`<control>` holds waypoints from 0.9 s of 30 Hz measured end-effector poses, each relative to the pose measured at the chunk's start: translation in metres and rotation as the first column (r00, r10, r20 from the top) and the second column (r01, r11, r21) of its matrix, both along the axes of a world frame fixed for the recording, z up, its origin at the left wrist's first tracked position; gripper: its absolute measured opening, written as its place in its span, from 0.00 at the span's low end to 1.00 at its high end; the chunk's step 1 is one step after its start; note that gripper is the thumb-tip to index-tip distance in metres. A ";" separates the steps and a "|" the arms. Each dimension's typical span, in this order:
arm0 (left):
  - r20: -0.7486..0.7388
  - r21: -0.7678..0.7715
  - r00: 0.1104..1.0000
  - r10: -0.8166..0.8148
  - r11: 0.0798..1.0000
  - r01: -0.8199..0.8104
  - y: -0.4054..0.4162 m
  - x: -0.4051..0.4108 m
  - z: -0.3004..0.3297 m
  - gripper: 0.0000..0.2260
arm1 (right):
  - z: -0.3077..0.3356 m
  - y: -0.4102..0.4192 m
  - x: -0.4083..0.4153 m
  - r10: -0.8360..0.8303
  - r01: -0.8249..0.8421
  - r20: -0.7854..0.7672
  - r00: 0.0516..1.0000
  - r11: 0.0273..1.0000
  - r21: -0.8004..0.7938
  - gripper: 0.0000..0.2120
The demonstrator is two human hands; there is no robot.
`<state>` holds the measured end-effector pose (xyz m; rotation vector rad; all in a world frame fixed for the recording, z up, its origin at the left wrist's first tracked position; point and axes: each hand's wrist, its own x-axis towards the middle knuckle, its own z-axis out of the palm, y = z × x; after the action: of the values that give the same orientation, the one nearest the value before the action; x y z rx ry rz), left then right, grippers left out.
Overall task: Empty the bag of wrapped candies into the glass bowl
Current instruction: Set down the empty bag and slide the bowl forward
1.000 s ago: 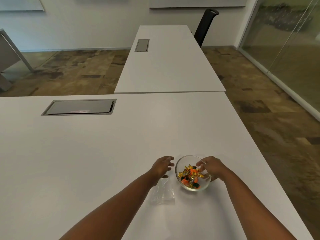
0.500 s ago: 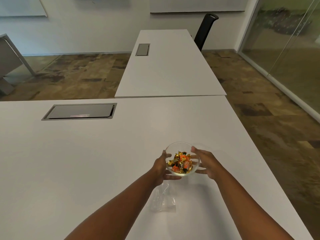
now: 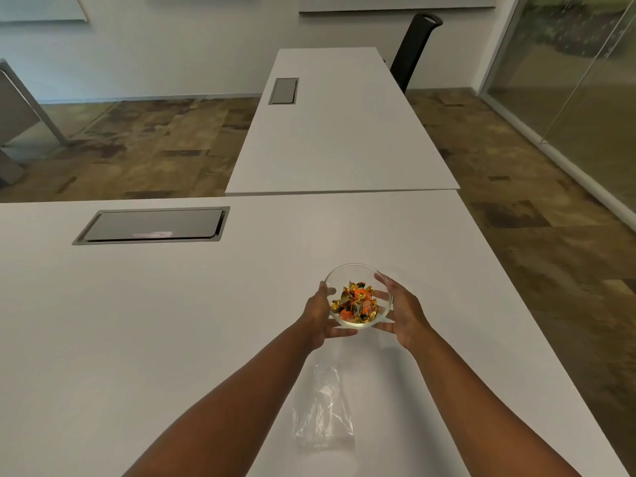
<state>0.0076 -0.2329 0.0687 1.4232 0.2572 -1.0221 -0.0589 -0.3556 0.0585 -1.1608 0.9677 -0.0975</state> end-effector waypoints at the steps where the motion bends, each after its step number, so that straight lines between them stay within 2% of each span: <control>1: 0.004 0.010 1.000 -0.006 1.000 0.006 -0.003 0.006 0.000 0.22 | -0.001 -0.001 0.006 -0.015 0.015 0.001 1.000 1.000 -0.016 0.17; 7: -0.023 0.022 1.000 0.010 1.000 -0.009 -0.023 0.036 -0.001 0.22 | -0.010 -0.013 0.038 -0.101 0.101 0.004 0.995 0.993 -0.056 0.16; 13: -0.063 0.001 0.997 0.042 0.999 -0.042 -0.038 0.065 -0.010 0.21 | -0.016 -0.028 0.067 -0.129 0.130 0.010 0.992 0.992 -0.010 0.16; 18: -0.049 0.013 0.997 0.056 0.998 -0.055 -0.051 0.091 -0.018 0.22 | -0.022 -0.038 0.093 -0.173 0.172 0.011 0.985 0.985 0.026 0.16; 27: -0.015 0.069 0.996 0.087 0.994 -0.086 -0.065 0.130 -0.036 0.20 | -0.045 -0.045 0.129 -0.215 0.216 0.022 0.976 0.976 -0.024 0.15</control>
<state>0.1379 -0.2979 0.0325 1.4528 0.3673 -0.9628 0.0704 -0.4002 0.0138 -1.0740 1.0760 -0.2961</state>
